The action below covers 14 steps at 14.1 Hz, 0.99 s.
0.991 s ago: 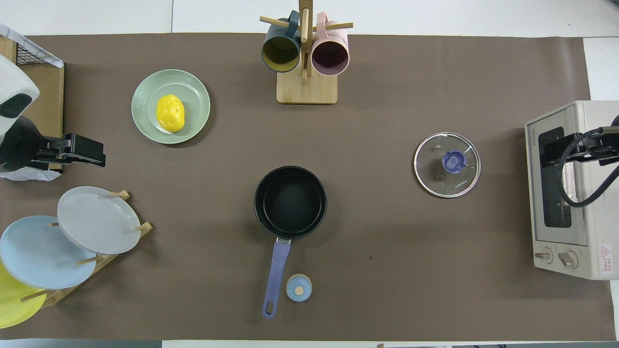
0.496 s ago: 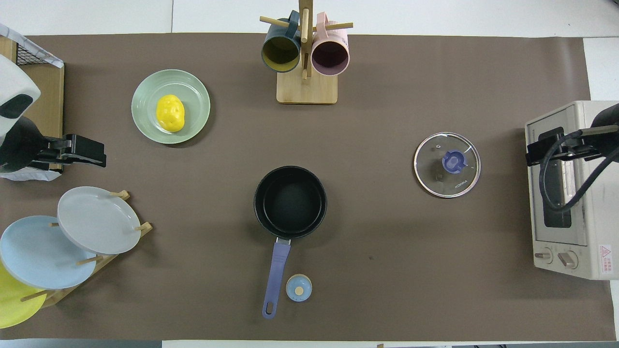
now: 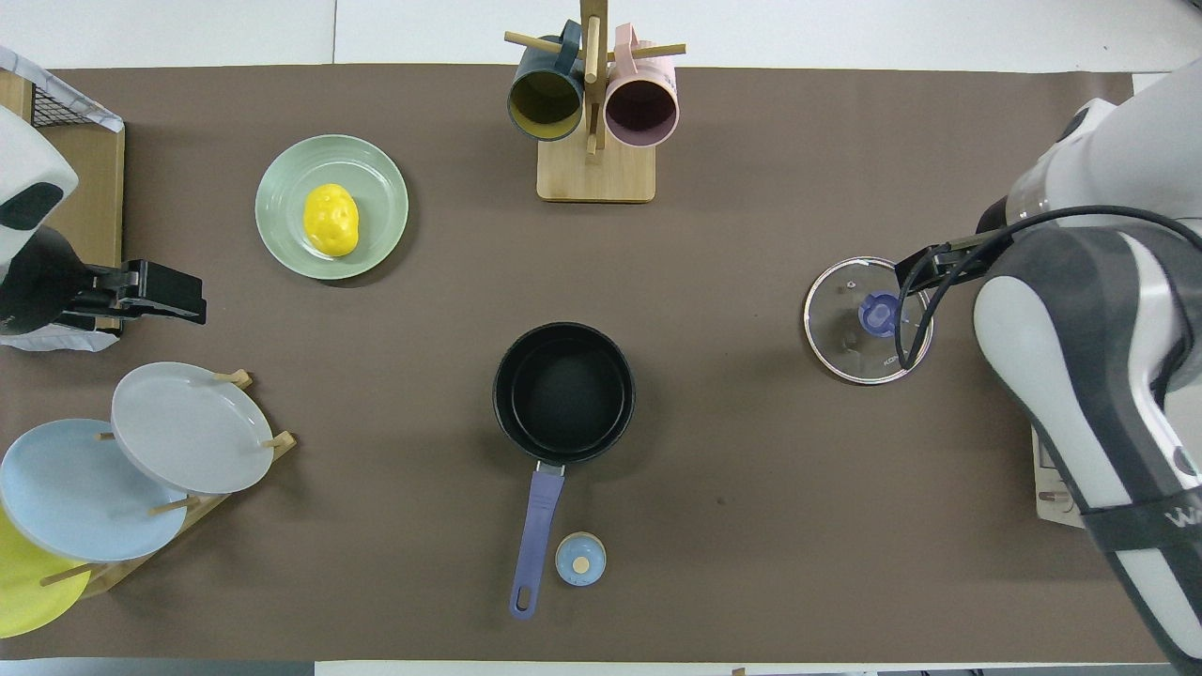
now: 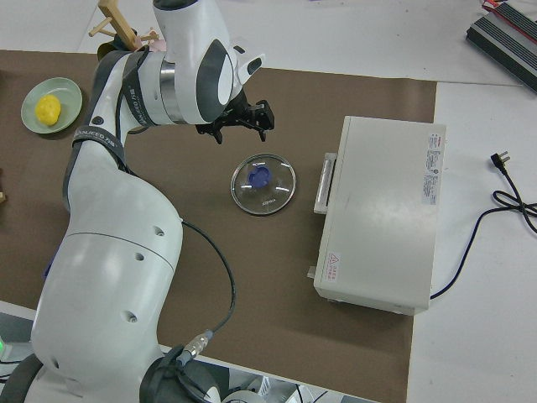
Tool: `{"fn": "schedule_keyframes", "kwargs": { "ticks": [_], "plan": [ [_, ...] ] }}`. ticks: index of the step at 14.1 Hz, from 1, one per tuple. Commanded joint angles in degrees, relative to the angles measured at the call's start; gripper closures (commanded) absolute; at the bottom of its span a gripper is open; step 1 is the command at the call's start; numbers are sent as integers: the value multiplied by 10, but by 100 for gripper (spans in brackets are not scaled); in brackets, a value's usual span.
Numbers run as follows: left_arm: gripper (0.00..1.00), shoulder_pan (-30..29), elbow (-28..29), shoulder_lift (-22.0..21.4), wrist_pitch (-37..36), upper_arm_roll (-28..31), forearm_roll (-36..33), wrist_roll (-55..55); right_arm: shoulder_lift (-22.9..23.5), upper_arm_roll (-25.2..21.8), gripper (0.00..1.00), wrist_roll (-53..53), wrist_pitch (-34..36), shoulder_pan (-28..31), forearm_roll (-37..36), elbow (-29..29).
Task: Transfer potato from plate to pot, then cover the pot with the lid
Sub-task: 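Reach the left gripper to the potato while the right gripper reaches the lid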
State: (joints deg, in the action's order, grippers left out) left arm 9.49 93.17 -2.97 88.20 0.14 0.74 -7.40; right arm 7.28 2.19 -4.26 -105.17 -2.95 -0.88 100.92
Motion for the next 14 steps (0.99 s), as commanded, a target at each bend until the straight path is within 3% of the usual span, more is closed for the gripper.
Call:
{"fn": "schedule_keyframes", "kwargs": {
  "ticks": [1,3,7,10,14],
  "plan": [
    [0,1,3,-5,10,1,-5,4,-11,0,0,-19,-76,0,6,70],
    [0,0,1,9,30,1,0,6,-6,0,0,-18,-106,-1,6,89],
    [0,-4,-2,101,117,2,8,8,-12,0,0,-19,-177,-1,6,148],
    [0,-4,-49,195,163,3,6,24,-7,0,0,-16,-230,-13,6,179],
    [0,-17,-54,263,249,3,8,61,8,0,0,-22,-294,-7,6,217]
  ]
}}
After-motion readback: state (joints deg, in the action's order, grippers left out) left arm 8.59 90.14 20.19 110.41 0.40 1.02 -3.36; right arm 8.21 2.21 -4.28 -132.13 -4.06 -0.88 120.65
